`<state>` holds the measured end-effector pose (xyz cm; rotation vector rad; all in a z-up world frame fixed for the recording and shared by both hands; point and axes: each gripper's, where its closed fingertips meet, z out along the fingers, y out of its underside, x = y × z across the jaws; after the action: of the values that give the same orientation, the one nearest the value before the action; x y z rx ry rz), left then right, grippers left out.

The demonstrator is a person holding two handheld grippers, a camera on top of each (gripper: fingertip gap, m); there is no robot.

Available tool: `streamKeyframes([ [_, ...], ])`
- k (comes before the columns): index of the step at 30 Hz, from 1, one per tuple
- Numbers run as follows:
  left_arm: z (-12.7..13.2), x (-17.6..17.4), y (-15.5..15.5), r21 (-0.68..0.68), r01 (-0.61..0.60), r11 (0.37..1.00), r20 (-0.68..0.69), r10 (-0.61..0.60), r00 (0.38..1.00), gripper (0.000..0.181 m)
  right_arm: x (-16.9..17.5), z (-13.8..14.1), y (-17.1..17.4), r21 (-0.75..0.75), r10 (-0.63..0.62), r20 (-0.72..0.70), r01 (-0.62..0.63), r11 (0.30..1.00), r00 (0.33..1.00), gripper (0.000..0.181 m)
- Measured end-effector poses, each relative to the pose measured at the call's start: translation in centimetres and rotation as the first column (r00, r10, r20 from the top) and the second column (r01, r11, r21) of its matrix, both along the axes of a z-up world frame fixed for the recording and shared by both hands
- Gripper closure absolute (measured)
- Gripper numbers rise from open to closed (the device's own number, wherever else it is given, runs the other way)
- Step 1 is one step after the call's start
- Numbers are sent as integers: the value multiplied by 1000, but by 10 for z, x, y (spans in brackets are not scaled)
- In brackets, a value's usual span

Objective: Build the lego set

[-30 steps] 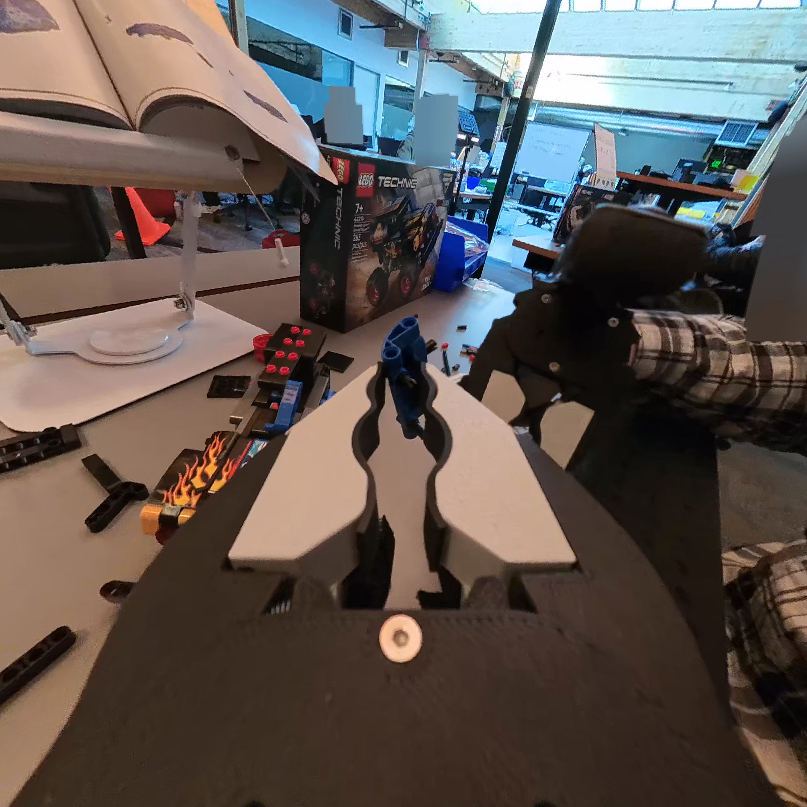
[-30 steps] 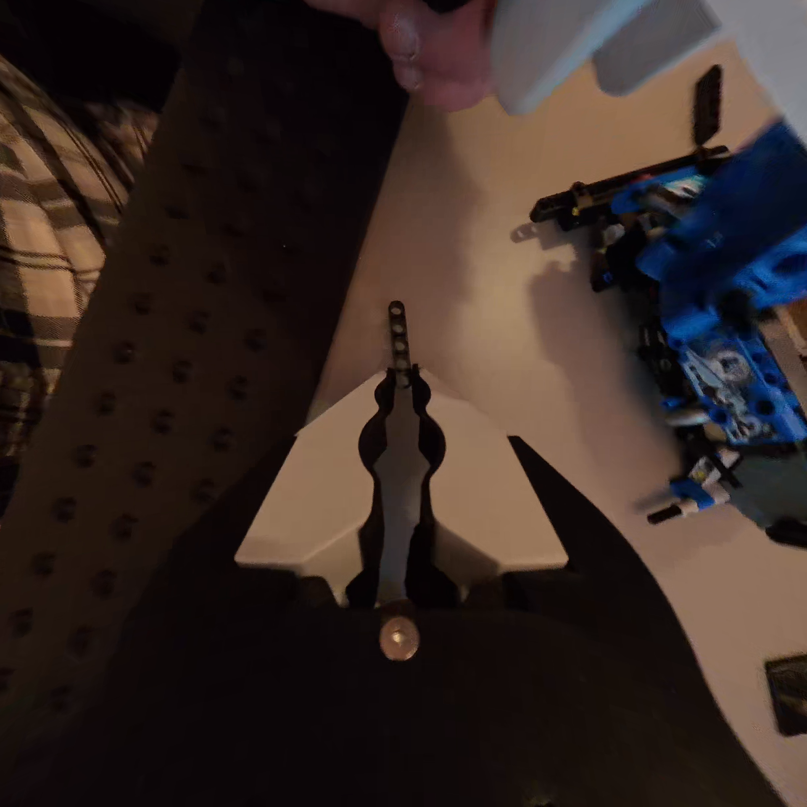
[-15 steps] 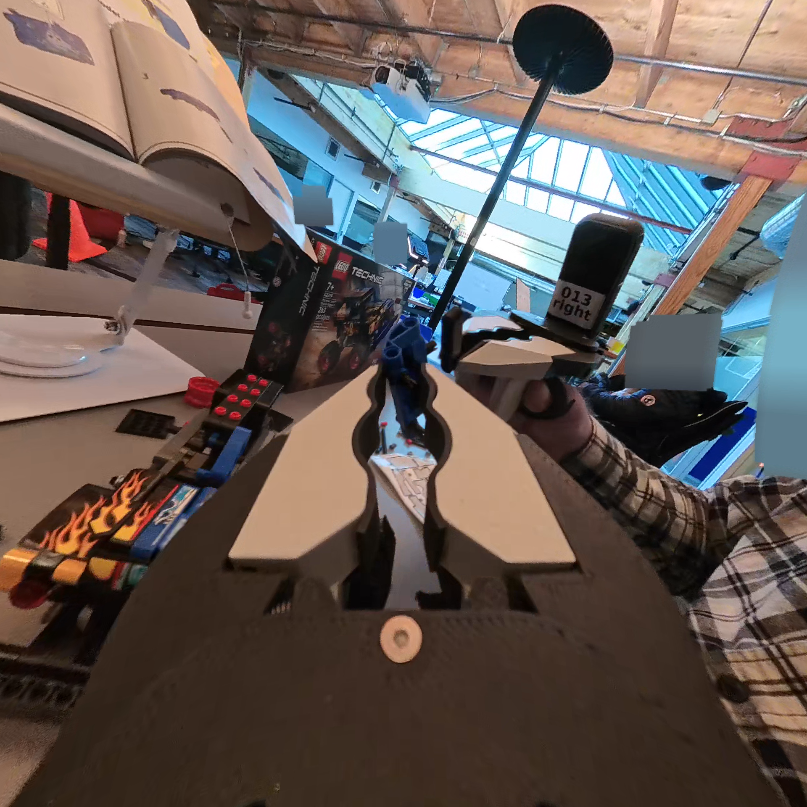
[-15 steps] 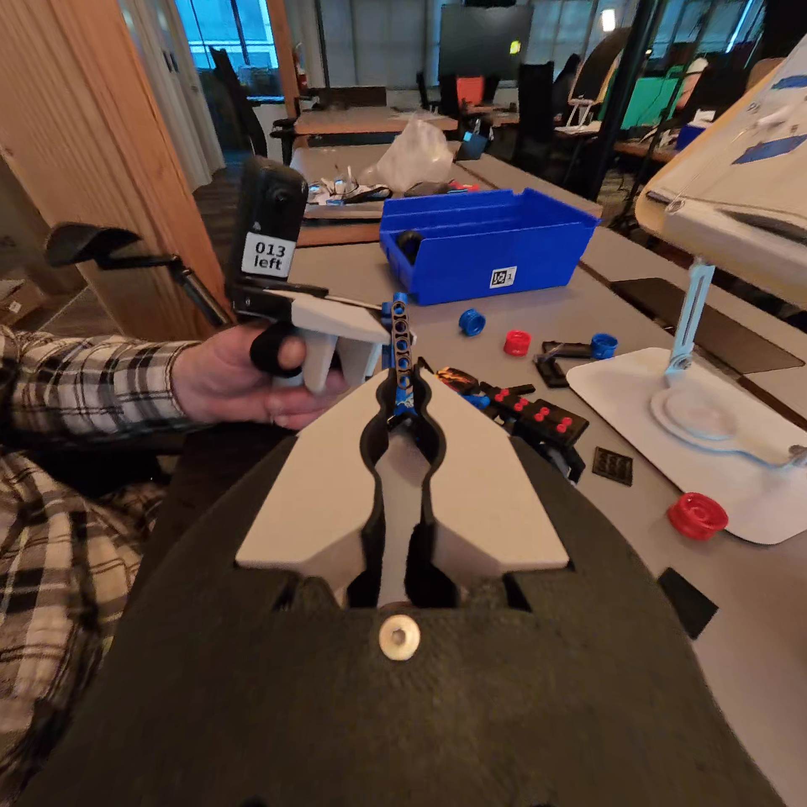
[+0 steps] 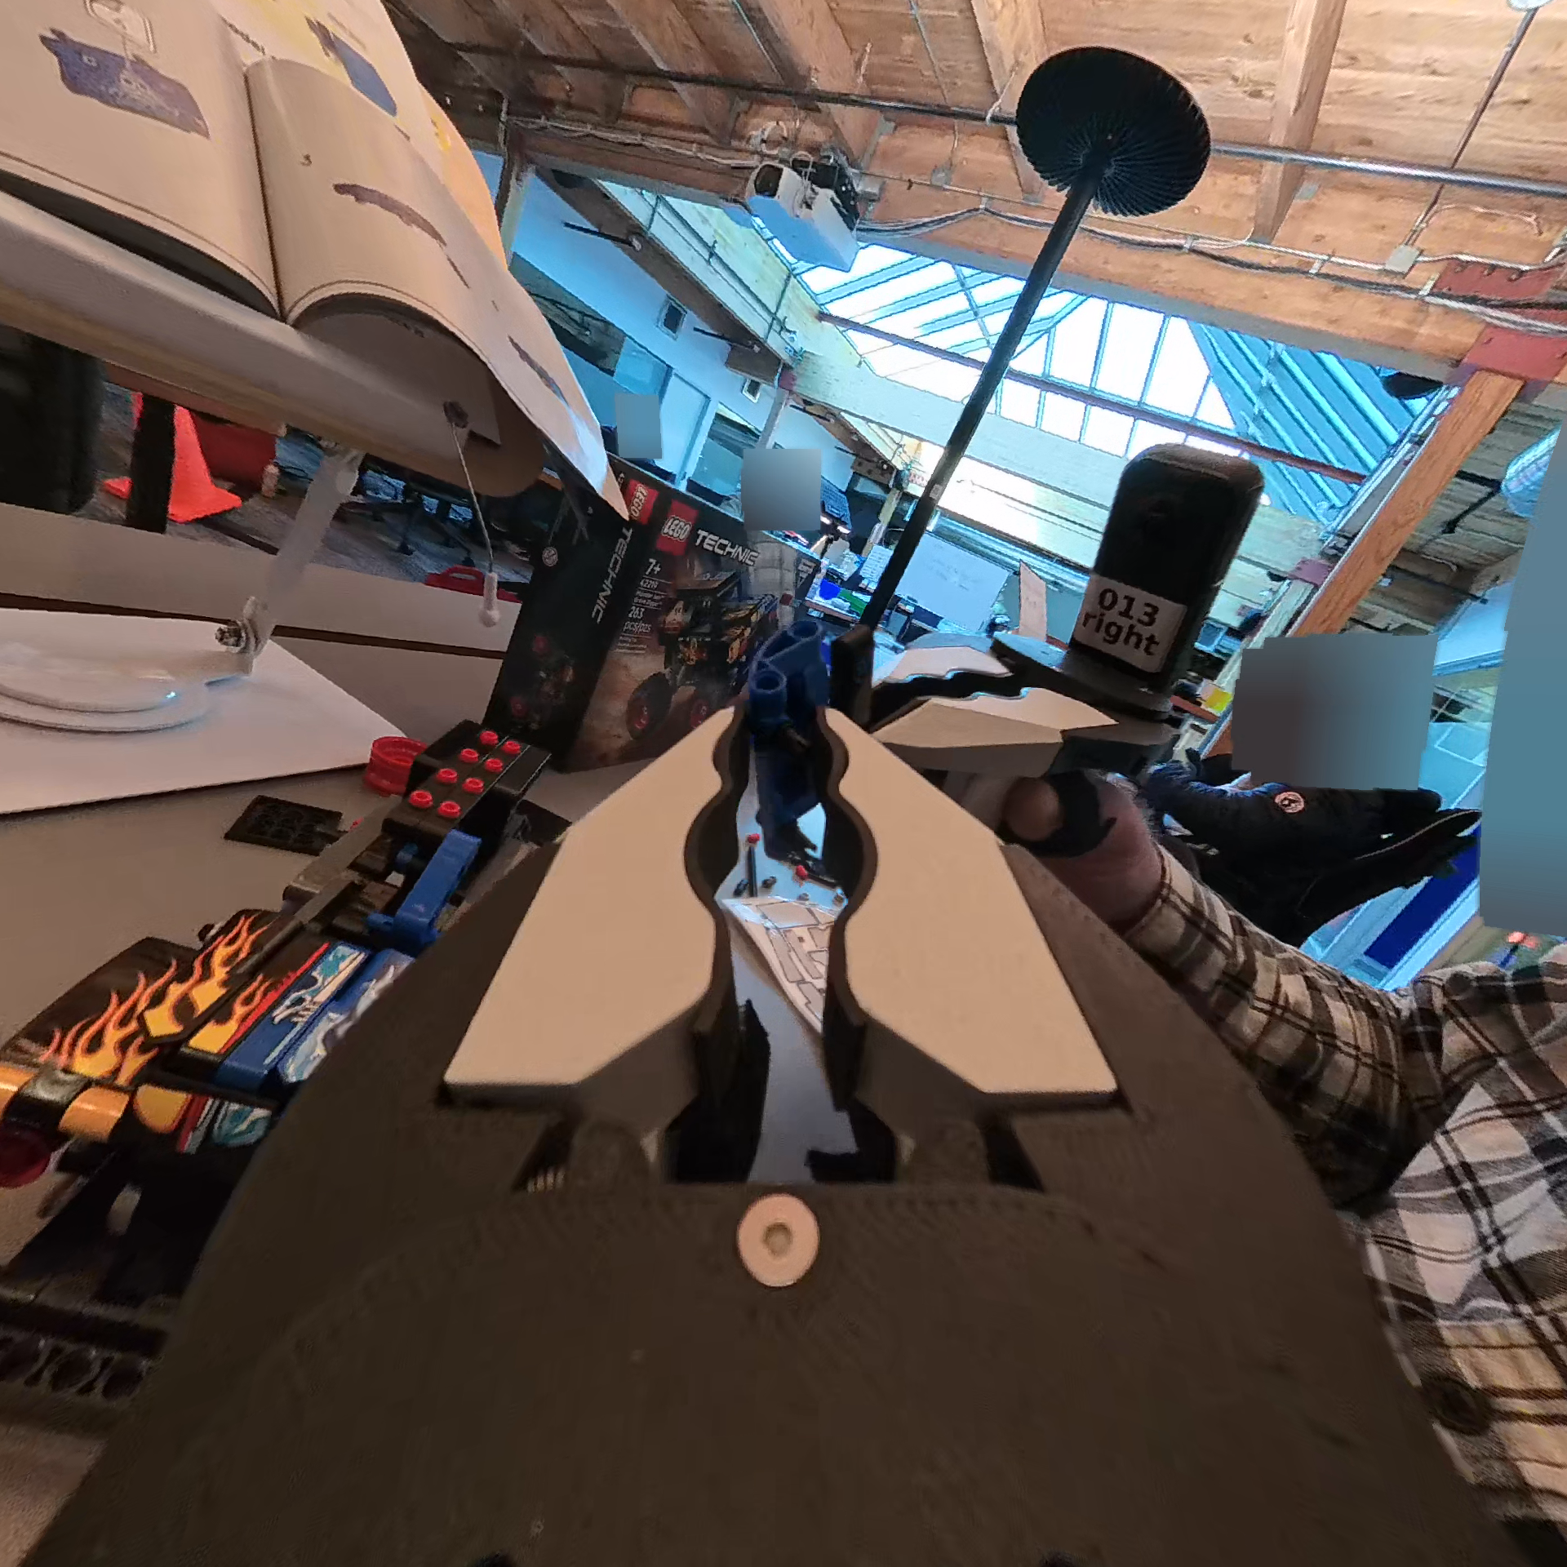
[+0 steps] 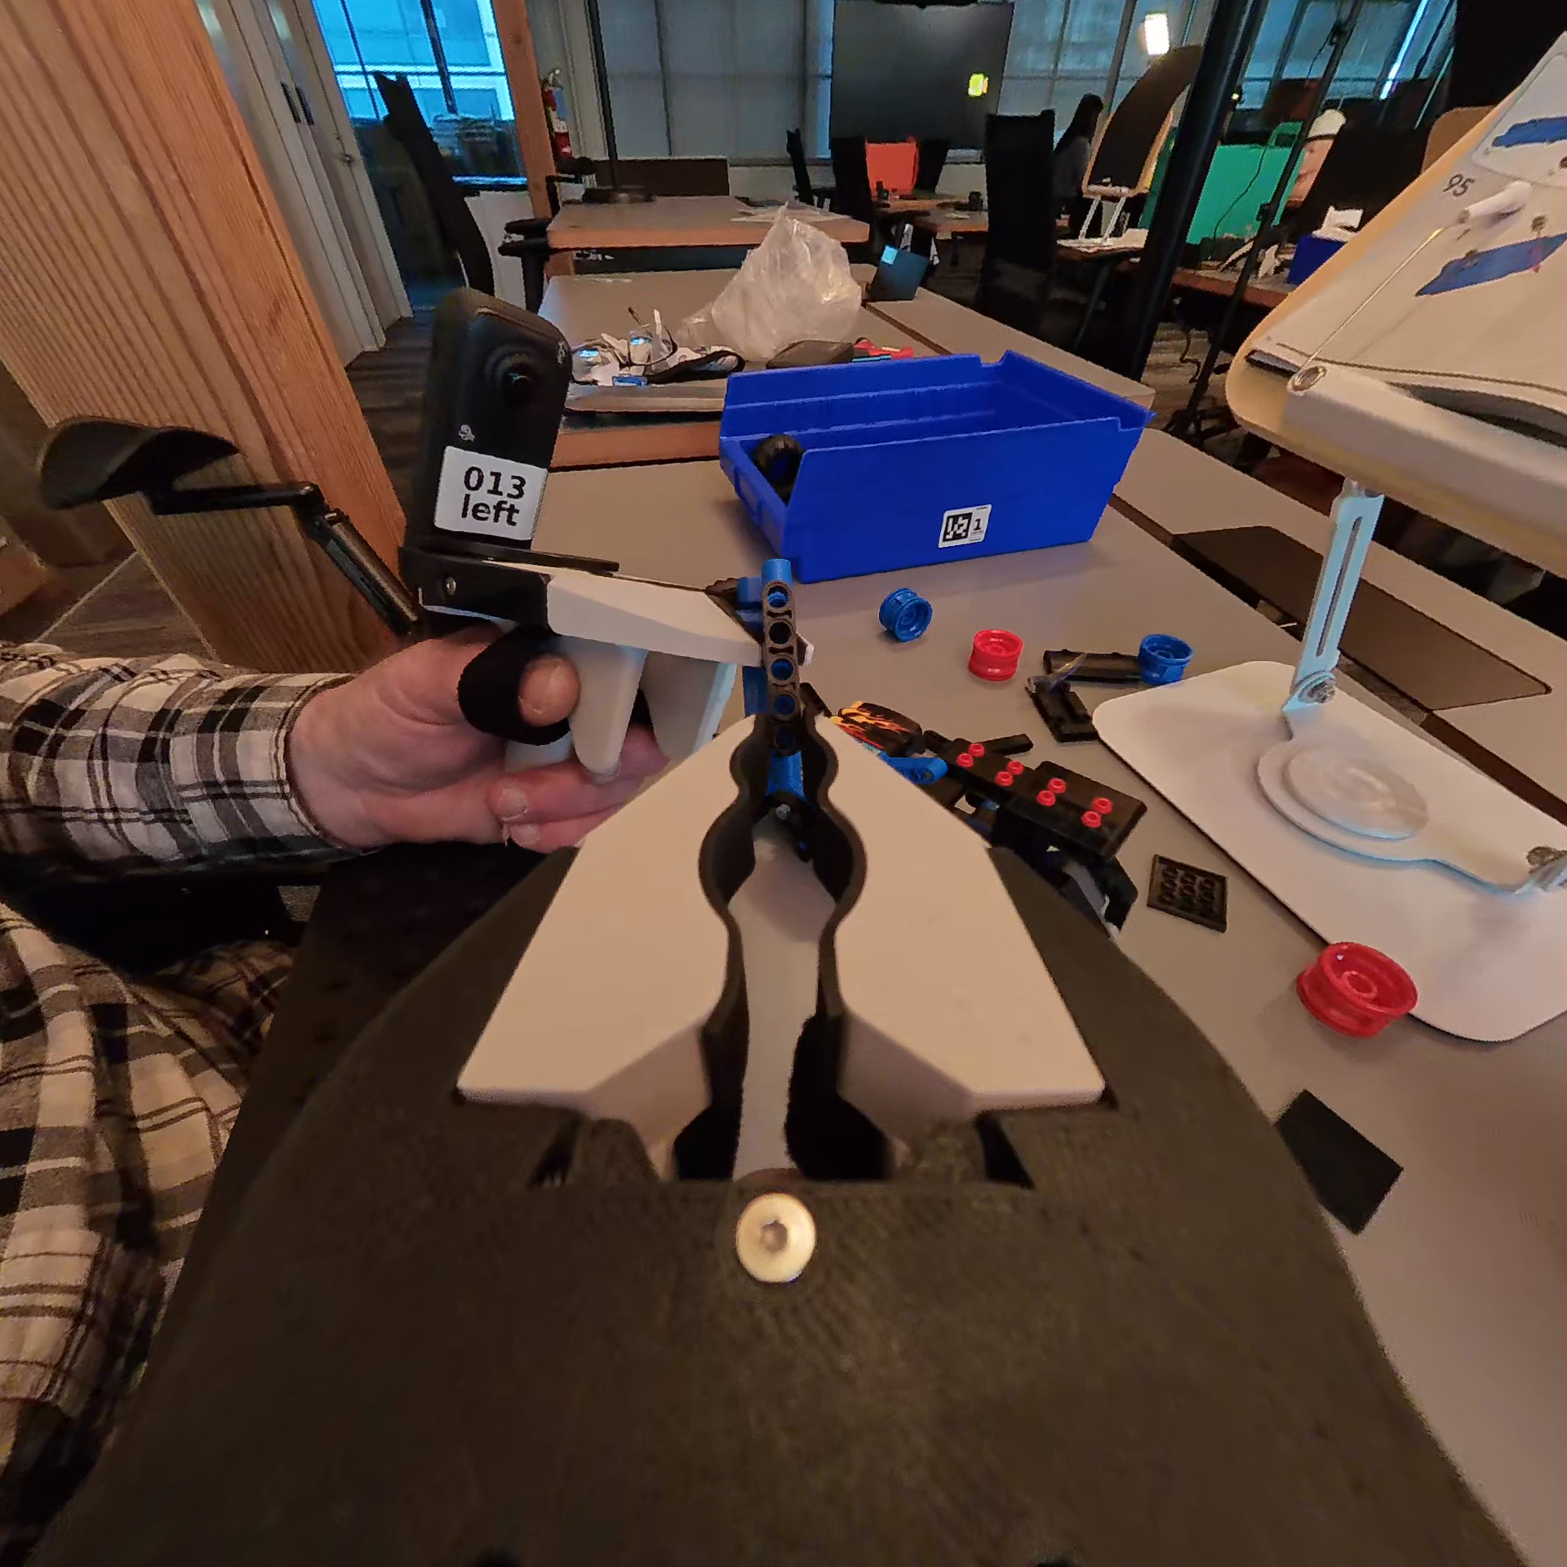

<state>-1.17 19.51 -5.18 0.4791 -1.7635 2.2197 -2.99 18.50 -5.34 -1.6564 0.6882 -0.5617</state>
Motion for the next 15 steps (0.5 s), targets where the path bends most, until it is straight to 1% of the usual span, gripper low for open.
streamKeyframes([
  [6, 2, 0, 0, 12, -38, 999, 43, 38, 998, 169, 2, -4, 0, 10, -18, -12, 18, 1000, 1000, 176],
  [12, 1, 1, 0, 3, -49, 999, 14, 49, 999, 169, 2, -5, 1, 43, -22, 1, 22, 999, 1000, 176],
  [15, 3, 0, 0, -35, -30, 999, -48, 28, 998, 169, 1, -3, 0, 39, -22, 34, 20, 999, 999, 176],
])
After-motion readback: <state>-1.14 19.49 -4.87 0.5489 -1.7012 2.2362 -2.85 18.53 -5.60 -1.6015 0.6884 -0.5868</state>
